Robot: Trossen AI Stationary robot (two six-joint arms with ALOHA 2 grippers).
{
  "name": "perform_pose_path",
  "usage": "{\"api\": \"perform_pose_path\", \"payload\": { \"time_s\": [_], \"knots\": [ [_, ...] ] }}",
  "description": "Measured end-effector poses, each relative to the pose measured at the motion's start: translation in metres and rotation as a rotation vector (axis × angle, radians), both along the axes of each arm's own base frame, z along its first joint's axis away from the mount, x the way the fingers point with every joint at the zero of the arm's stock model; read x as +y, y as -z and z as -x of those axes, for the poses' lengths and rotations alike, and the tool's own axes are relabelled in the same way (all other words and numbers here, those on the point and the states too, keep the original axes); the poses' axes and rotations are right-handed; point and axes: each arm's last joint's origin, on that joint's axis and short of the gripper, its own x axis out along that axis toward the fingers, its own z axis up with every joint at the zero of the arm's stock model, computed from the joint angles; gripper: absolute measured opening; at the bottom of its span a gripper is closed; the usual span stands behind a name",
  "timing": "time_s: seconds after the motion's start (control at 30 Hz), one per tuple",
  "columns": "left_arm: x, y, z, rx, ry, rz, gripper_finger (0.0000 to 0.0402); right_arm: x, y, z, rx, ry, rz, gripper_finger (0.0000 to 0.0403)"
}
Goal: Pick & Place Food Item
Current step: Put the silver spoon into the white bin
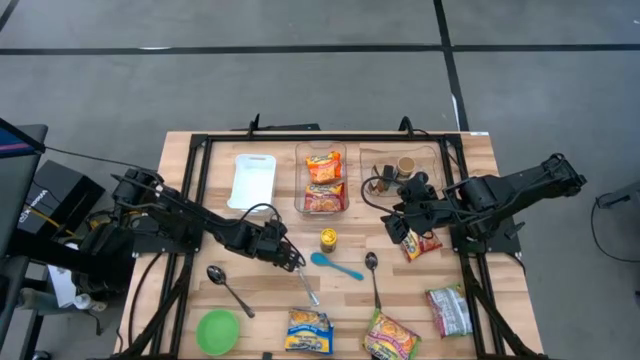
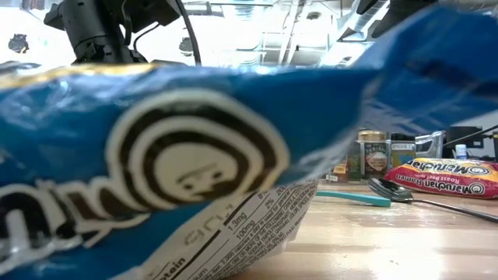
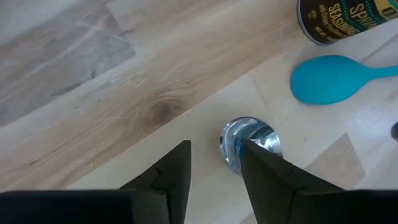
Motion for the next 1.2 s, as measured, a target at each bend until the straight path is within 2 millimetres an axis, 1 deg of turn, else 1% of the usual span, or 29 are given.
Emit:
{"api": "perform_pose_path", "payload": {
  "time_s": [0.23,0.47,0.53,0.7,0.83,1.03,1.2],
  "knots": [
    [-0.002,-0.002,-0.004,-0.045,0.004,0.022,0.0141,0.0,0.0,0.0,0.0,0.0,0.0,0.0249],
    [-0.001,-0.001,-0.003,-0.034,0.003,0.017,0.0136,0.0,0.0,0.0,-0.001,0.0,0.0,0.0249],
    [-0.001,0.002,-0.002,-0.05,0.004,0.023,0.0136,0.0,0.0,0.0,-0.001,0.0,0.0,0.0249],
    [0.0,0.018,0.005,-0.11,0.019,0.082,0.0139,0.0,0.0,0.0,-0.001,0.0,-0.001,0.0249],
    [0.0,0.021,0.006,-0.153,0.022,0.1,0.0139,0.0,0.0,0.0,-0.001,0.0,0.0,0.0249],
    [0.0,0.02,0.006,-0.153,0.021,0.098,0.0129,0.0,0.0,0.0,0.0,-0.001,0.0,0.0249],
    [0.0,0.021,0.006,-0.149,0.023,0.095,0.0112,0.0,0.0,0.0,0.0,-0.001,0.0,0.0249]
  ]
}}
